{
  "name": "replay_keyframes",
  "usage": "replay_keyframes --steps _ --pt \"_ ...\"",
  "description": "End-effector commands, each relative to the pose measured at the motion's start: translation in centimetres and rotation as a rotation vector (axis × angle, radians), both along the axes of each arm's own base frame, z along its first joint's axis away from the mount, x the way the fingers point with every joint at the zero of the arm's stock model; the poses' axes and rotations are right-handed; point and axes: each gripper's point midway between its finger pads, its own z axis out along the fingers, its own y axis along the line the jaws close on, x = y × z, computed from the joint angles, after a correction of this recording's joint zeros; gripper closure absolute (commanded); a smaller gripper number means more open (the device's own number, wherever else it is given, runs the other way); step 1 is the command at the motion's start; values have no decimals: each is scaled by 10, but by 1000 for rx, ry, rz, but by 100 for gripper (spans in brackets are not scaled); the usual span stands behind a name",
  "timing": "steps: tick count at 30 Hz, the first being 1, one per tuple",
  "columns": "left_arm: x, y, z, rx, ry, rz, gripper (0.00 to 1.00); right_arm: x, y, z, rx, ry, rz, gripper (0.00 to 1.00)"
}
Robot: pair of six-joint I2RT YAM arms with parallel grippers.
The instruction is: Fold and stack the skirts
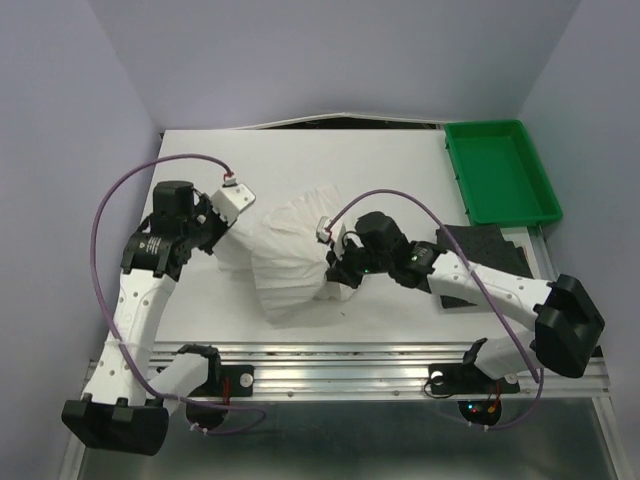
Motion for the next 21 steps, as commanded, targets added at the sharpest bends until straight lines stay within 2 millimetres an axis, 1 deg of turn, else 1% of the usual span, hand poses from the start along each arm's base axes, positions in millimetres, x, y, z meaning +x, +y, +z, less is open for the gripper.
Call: replay_keyframes --steps 1,2,3,5,6,7,8,9,10,11,12,13,14,15,16,17,18,19,20,21 --pt "54 -15 66 -109 -163 32 100 13 -7 23 160 266 -149 99" --pt "62 -20 72 -124 -168 18 100 12 -9 26 191 324 -156 99" --pt "77 -28 82 -158 -174 7 100 14 -17 22 207 387 -188 99" --pt "93 -36 89 -189 -174 -7 100 17 -25 19 233 432 -221 99" --pt "107 -48 93 -213 -167 -28 100 27 -34 21 264 442 -255 99" --pt "116 -55 99 -225 -184 -42 100 27 -38 20 286 494 -277 99" --pt "127 -73 100 -229 -179 -77 100 28 -45 10 294 526 -299 99" --pt "133 -84 99 -231 -176 -96 100 37 -56 7 313 548 -340 99" --pt "138 -96 100 -229 -181 -118 100 36 -60 1 317 582 -350 99" --pt "145 -108 100 -224 -189 -139 100 33 -60 1 341 609 -332 99" --pt "158 -121 93 -211 -179 -147 100 29 -61 -9 336 633 -333 99" --pt "159 -143 91 -212 -177 -187 100 26 -60 -12 342 662 -345 99" --pt "164 -154 85 -209 -165 -198 100 30 -61 -13 362 657 -352 99" --pt "178 -165 74 -196 -146 -197 100 26 -63 -24 353 681 -365 99" --pt "181 -180 70 -201 -142 -209 100 26 -64 -28 356 691 -384 99" --pt "188 -186 62 -195 -134 -205 100 29 -67 -33 360 692 -401 99" --pt "200 -190 37 -167 -94 -186 100 30 -66 -36 366 689 -405 99" --pt "211 -197 24 -158 -80 -174 100 31 -70 -46 359 716 -435 99" --pt "217 -197 16 -152 -76 -160 100 35 -74 -51 361 729 -459 99" --pt "222 -198 4 -140 -61 -149 100 38 -77 -56 360 745 -478 99"
